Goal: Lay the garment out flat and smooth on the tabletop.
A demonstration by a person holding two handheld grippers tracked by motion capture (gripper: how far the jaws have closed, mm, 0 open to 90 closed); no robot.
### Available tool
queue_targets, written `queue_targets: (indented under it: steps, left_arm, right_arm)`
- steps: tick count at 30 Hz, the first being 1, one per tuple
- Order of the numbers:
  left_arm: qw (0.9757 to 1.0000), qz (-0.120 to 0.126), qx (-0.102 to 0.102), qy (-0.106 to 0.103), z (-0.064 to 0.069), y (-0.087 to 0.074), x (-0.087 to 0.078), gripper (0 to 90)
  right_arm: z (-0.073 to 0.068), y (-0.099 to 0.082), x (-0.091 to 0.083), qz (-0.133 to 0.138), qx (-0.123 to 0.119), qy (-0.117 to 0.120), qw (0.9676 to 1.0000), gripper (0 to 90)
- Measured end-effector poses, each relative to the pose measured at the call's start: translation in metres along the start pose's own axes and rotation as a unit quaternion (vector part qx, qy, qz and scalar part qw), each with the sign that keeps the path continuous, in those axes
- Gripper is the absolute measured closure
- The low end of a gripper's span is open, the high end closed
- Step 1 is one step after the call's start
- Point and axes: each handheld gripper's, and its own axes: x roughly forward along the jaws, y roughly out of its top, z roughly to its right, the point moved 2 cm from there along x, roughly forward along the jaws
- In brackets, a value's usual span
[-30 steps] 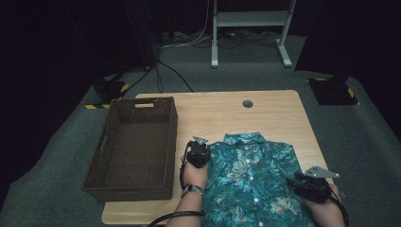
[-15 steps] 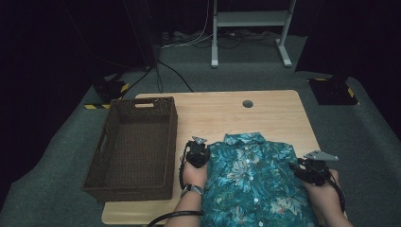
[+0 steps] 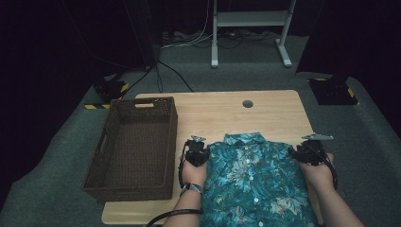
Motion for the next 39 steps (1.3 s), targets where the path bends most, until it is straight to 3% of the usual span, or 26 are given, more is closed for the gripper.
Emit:
queue_targets:
  steps: [3,8,11,14,21,30,36,37,38,39]
  left_arm:
    - [1.0,0.0,0.0,0.001,0.001,0.0,0.001,86.6]
    - [1.0,-0.005,0.005,0.004,0.002,0.002,0.001,86.7]
    - [1.0,-0.006,0.005,0.005,0.003,0.002,0.001,86.8]
    - [0.9999,-0.009,0.01,0.007,0.004,0.003,0.002,86.8]
    - [0.9999,-0.01,0.008,0.006,0.002,0.01,-0.002,87.9]
    - [0.9992,0.039,0.007,0.002,0.006,0.048,-0.023,87.9]
    - [0.9959,0.089,0.015,0.001,0.011,0.086,-0.048,87.9]
    - [0.9959,0.089,0.015,0.001,0.011,0.086,-0.048,87.9]
    - [0.9943,0.105,0.017,0.002,0.012,0.098,-0.057,87.9]
    - [0.9943,0.105,0.017,0.002,0.012,0.098,-0.057,87.9]
  right_arm:
    - [0.001,0.0,0.006,-0.009,0.003,0.004,1.0,55.4]
    - [-0.004,0.002,0.012,-0.009,-0.007,0.002,0.9999,64.4]
    - [-0.008,0.004,0.014,-0.012,-0.023,-0.003,0.9997,75.3]
    - [-0.011,0.005,0.015,-0.013,-0.024,0.001,0.9996,85.0]
    - [-0.014,0.008,0.011,-0.009,-0.018,-0.005,0.9998,87.0]
    - [-0.016,0.042,-0.014,0.043,-0.037,-0.024,0.9981,86.9]
    - [-0.013,0.076,-0.04,0.086,-0.045,-0.04,0.9944,87.0]
    - [-0.013,0.081,-0.044,0.092,-0.047,-0.043,0.9937,86.9]
    - [-0.012,0.087,-0.048,0.099,-0.048,-0.046,0.9929,87.0]
    - [-0.012,0.087,-0.048,0.099,-0.048,-0.046,0.9929,87.0]
